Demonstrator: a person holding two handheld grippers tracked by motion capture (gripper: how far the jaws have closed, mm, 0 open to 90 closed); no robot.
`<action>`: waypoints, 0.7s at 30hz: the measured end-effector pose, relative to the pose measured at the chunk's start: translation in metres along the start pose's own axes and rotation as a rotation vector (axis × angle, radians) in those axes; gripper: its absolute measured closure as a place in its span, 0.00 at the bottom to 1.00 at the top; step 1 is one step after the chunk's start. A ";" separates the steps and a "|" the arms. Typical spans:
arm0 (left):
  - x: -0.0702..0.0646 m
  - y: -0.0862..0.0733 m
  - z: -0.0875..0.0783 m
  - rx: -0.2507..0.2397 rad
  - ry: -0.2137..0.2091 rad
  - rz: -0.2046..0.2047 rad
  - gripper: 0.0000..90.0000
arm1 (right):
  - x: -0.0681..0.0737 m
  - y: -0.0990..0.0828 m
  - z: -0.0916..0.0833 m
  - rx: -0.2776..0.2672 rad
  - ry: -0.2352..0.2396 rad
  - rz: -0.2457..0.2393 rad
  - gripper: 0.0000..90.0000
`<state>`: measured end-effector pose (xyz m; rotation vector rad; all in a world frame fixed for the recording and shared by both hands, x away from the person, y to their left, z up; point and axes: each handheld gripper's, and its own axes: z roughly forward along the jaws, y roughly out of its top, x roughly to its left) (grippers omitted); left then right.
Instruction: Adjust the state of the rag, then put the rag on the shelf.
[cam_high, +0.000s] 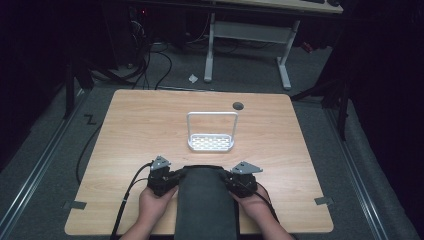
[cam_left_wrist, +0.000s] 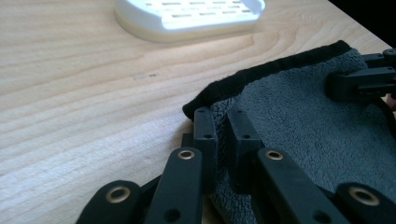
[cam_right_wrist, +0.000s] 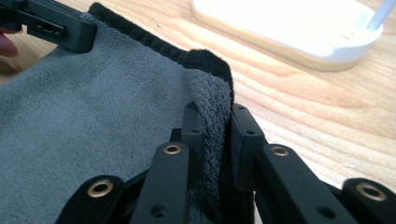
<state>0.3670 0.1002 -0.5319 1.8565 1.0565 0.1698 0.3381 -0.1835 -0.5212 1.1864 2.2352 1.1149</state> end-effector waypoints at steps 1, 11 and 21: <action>0.000 0.000 0.000 -0.004 0.007 0.003 0.93 | 0.000 0.000 0.000 -0.006 0.002 0.003 0.88; -0.009 0.010 -0.008 -0.069 0.024 0.018 0.93 | -0.002 0.006 -0.009 -0.072 -0.006 0.005 0.88; -0.014 0.021 -0.022 -0.145 0.034 0.047 0.93 | 0.001 0.017 -0.017 -0.152 -0.020 -0.027 0.88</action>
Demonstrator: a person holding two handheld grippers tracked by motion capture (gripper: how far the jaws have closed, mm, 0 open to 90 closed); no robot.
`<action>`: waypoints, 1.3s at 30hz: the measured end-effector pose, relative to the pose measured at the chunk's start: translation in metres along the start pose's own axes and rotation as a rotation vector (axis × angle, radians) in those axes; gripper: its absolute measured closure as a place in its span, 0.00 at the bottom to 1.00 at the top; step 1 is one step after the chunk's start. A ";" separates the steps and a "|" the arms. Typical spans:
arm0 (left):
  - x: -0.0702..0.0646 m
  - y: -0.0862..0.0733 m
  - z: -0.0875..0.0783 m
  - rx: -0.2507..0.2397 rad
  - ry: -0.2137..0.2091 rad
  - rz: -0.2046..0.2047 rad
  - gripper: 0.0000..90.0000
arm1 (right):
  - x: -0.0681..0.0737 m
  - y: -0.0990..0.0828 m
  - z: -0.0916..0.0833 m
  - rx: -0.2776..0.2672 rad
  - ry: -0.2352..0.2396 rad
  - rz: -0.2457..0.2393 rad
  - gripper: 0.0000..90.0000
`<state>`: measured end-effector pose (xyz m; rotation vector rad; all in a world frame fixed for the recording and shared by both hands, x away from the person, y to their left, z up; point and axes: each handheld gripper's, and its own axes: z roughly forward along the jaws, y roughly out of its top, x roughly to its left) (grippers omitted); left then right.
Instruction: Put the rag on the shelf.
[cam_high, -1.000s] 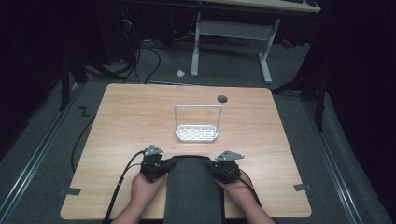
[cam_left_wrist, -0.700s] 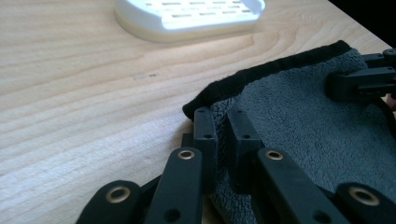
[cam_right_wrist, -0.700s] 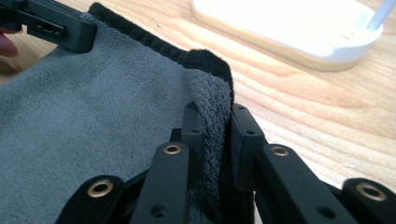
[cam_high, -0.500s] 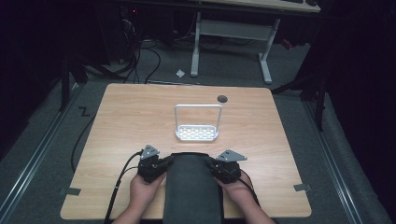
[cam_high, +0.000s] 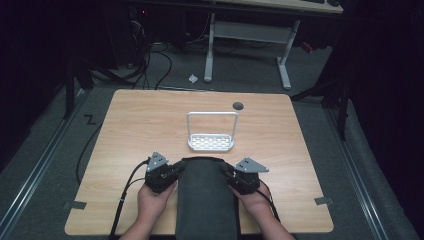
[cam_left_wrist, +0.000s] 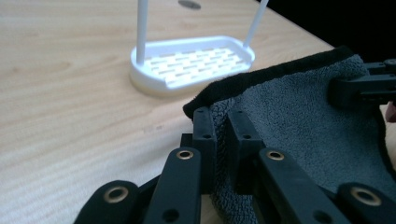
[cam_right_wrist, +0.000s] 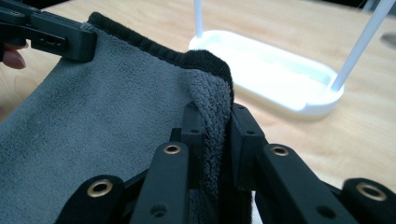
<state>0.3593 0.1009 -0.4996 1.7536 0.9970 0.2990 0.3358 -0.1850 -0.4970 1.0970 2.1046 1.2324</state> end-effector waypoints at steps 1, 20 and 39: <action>-0.001 0.003 -0.002 -0.003 0.001 -0.005 0.93 | 0.000 0.002 -0.001 -0.010 -0.005 -0.006 0.88; -0.008 0.060 -0.017 -0.141 0.025 0.033 0.93 | -0.010 0.051 -0.018 -0.163 -0.086 -0.029 0.87; -0.016 0.120 -0.038 -0.258 0.042 0.097 0.94 | -0.013 0.111 -0.041 -0.282 -0.113 -0.067 0.87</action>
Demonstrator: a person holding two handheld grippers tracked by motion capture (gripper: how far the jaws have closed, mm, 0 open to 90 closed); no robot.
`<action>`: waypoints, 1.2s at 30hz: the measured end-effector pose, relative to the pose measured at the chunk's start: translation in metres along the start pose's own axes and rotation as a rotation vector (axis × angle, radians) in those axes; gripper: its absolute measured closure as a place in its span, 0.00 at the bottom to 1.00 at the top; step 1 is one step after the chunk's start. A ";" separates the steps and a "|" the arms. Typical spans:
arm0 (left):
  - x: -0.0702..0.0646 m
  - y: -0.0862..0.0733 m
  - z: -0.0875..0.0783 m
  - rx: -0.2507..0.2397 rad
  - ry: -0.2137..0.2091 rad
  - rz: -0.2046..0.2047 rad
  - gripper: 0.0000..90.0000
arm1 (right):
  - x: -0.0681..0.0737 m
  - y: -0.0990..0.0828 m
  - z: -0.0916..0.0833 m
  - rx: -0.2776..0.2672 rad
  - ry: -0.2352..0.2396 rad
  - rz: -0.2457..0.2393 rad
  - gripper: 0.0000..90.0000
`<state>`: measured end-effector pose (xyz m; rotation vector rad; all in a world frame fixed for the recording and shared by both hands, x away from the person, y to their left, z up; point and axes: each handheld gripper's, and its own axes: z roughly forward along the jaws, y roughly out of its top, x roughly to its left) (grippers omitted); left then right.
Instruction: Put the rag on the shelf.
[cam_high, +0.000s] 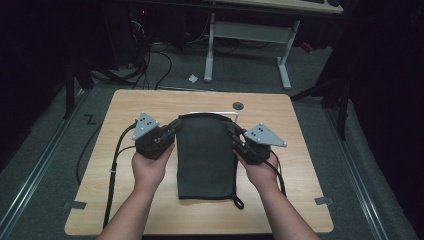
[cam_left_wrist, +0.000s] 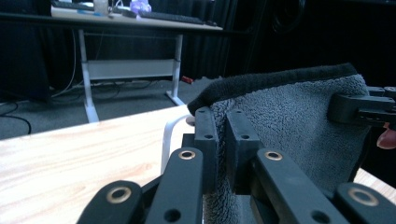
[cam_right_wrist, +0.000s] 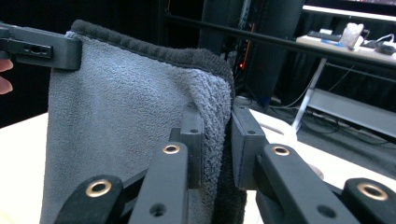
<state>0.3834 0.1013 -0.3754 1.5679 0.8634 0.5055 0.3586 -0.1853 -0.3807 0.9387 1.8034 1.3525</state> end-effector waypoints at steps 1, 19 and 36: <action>0.000 0.002 0.000 -0.006 -0.001 0.001 0.94 | -0.001 0.002 0.000 -0.006 -0.001 0.000 0.87; -0.008 0.050 0.002 -0.080 -0.013 0.064 0.94 | -0.015 0.046 -0.010 -0.095 -0.033 -0.028 0.87; 0.009 0.069 0.026 -0.067 -0.010 0.084 0.94 | -0.028 0.060 0.002 -0.094 -0.039 -0.038 0.87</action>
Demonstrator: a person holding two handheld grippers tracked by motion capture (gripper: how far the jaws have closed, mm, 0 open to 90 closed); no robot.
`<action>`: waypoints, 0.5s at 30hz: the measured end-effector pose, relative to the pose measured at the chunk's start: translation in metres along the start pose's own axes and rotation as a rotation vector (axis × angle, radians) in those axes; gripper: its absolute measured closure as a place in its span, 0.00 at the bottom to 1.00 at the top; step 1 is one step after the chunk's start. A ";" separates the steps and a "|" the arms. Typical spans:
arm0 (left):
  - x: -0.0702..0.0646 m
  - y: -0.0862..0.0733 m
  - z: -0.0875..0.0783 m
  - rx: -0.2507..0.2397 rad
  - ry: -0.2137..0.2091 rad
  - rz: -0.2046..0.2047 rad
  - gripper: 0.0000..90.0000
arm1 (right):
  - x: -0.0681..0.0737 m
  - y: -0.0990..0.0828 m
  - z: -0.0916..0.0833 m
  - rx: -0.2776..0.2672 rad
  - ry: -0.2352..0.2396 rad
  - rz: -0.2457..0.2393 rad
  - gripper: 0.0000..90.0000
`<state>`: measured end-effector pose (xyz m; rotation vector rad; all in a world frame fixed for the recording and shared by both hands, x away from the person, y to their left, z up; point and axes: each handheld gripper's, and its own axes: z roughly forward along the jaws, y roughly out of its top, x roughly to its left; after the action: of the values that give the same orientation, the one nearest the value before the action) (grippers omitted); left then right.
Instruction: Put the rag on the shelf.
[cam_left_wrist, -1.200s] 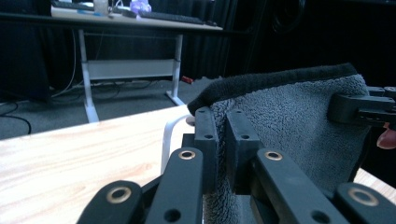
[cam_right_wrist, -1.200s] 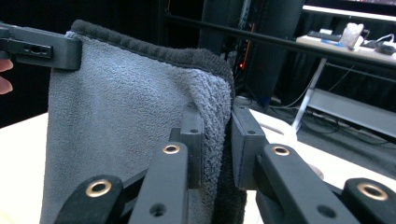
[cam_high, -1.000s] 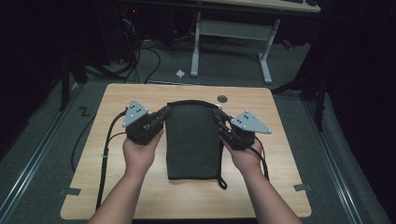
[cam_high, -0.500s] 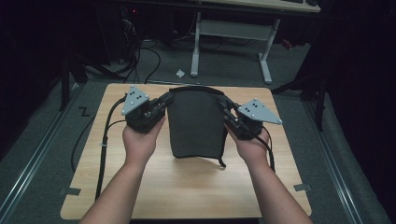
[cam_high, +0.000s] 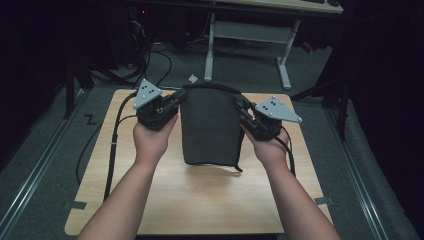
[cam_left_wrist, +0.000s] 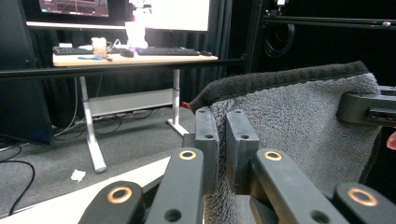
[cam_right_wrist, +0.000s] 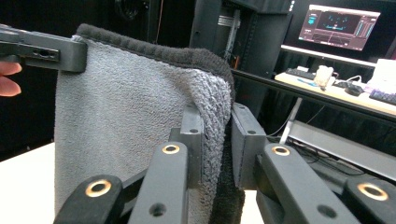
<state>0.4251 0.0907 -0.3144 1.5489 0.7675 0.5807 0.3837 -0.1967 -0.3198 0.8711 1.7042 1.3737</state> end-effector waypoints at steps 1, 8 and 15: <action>0.002 0.001 0.002 0.005 0.005 0.006 0.94 | -0.002 0.001 0.004 0.002 0.004 0.000 0.87; 0.021 0.006 0.023 0.013 0.014 -0.011 0.94 | -0.011 0.006 0.028 0.016 -0.004 0.008 0.87; 0.039 0.004 0.047 0.020 0.028 -0.013 0.94 | -0.026 0.002 0.057 0.028 -0.010 0.021 0.87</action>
<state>0.4863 0.0894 -0.3187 1.5560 0.8065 0.5873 0.4467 -0.1927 -0.3213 0.9130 1.7148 1.3601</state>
